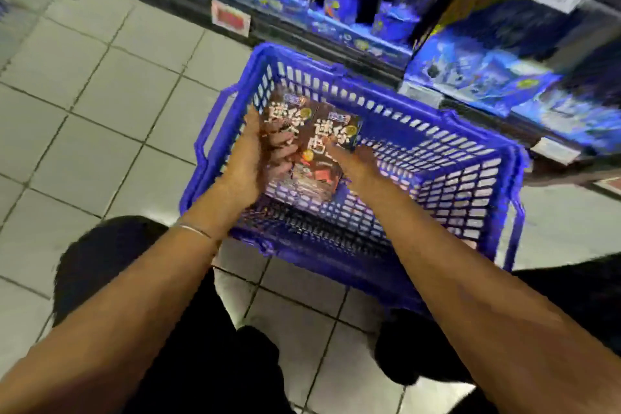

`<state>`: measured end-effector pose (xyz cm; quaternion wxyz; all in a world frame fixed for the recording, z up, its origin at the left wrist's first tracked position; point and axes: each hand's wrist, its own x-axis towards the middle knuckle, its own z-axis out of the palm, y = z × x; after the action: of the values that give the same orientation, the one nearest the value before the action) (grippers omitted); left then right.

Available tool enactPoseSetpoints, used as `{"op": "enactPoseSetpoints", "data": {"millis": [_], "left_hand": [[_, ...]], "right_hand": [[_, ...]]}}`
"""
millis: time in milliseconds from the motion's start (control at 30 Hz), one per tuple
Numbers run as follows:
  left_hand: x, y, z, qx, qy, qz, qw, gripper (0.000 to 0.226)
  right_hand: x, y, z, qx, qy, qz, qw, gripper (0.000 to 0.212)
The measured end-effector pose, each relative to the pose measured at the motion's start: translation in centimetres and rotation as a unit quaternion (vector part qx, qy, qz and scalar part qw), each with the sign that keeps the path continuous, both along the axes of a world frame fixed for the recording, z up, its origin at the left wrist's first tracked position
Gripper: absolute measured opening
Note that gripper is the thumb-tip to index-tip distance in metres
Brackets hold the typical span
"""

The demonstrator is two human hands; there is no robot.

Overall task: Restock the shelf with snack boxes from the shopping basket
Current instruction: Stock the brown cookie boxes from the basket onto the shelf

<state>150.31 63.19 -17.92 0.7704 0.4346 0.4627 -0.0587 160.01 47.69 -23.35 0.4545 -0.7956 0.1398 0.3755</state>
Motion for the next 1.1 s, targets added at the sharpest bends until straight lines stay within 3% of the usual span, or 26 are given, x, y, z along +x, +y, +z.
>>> {"op": "enactPoseSetpoints", "data": {"millis": [133, 400, 633, 767, 900, 1033, 1100], "left_hand": [[0.9, 1.3, -1.8, 0.029, -0.023, -0.047, 0.998, 0.068], [1.5, 1.6, -1.0, 0.070, -0.045, -0.078, 0.993, 0.067], [1.5, 1.8, -0.4, 0.045, -0.033, -0.100, 0.993, 0.071], [1.6, 1.5, 0.3, 0.029, -0.056, -0.128, 0.990, 0.069], [1.7, 1.7, 0.9, -0.030, -0.129, -0.151, 0.980, 0.067], [1.4, 2.9, 0.9, 0.061, -0.140, -0.151, 0.977, 0.038], [1.1, 3.8, 0.9, 0.067, -0.135, -0.139, 0.979, 0.036]], "right_hand": [[-0.9, 0.7, -2.5, -0.007, -0.066, -0.047, 0.997, 0.069], [-1.5, -0.8, -2.4, 0.020, -0.087, -0.088, 0.992, 0.027], [-3.1, -2.2, 2.0, 0.135, -0.064, -0.149, 0.978, 0.029], [-3.7, -1.4, 5.7, 0.173, -0.075, -0.112, 0.976, 0.027], [-4.2, 1.1, 6.8, 0.163, -0.110, -0.068, 0.978, 0.041], [-5.5, 3.7, 6.6, 0.142, -0.136, -0.048, 0.979, 0.043], [-5.8, 4.3, 6.5, 0.131, -0.141, -0.023, 0.981, 0.038]]}}
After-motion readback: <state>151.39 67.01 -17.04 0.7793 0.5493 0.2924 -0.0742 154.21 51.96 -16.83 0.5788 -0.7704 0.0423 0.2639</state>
